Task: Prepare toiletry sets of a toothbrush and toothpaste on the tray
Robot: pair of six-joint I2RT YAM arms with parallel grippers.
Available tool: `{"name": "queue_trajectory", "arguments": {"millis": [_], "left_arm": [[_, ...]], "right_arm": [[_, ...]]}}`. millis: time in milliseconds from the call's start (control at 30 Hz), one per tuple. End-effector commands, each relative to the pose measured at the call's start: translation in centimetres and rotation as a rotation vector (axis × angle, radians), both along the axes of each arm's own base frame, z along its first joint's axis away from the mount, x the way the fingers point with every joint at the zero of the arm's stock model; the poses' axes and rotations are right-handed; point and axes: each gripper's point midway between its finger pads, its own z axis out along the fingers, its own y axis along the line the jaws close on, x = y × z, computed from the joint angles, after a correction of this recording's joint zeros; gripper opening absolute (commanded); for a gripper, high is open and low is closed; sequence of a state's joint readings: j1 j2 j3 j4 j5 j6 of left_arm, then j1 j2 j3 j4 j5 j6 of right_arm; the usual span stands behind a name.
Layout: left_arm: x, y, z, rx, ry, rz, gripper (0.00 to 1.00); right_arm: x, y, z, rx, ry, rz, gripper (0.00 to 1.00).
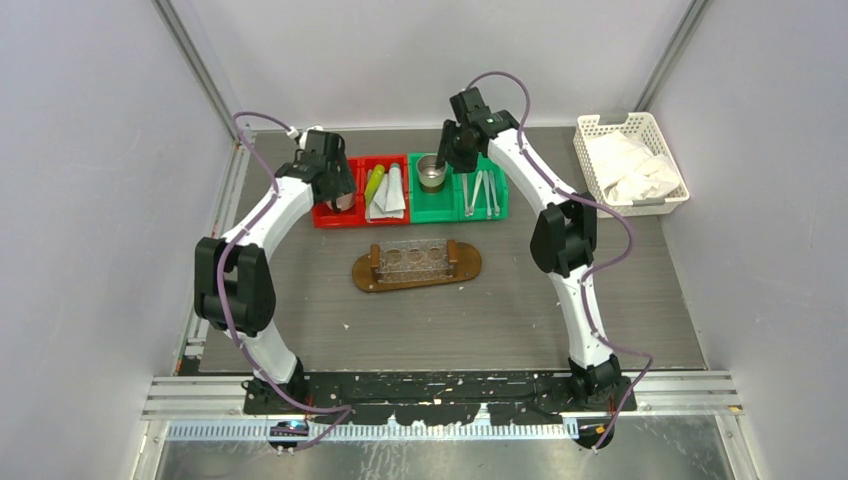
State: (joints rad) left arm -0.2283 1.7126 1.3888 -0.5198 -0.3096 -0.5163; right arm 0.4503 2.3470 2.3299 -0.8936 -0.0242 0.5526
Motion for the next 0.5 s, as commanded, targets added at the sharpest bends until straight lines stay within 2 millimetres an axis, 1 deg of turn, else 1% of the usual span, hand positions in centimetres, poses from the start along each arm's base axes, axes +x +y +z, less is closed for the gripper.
{"name": "queue_trajectory", "arguments": {"millis": [0, 133, 300, 400, 467], "left_arm": [[1.4, 0.2, 2.2, -0.026, -0.084, 0.005, 0.74], [0.5, 0.4, 2.7, -0.033, -0.098, 0.004, 0.75], [-0.3, 0.6, 3.8, -0.034, -0.134, -0.001, 0.77], [-0.4, 0.7, 4.2, -0.035, -0.138, -0.007, 0.77], [-0.4, 0.6, 4.4, -0.041, -0.141, -0.011, 0.77]], "right_arm": [[1.6, 1.5, 1.4, 0.073, -0.051, -0.018, 0.50], [2.2, 1.7, 0.1, 0.083, -0.038, -0.046, 0.49], [2.5, 2.3, -1.4, 0.082, -0.026, -0.066, 0.47], [2.6, 2.7, -2.1, 0.081, -0.019, -0.073, 0.43], [2.7, 2.8, -2.5, 0.081, -0.016, -0.079, 0.37]]}}
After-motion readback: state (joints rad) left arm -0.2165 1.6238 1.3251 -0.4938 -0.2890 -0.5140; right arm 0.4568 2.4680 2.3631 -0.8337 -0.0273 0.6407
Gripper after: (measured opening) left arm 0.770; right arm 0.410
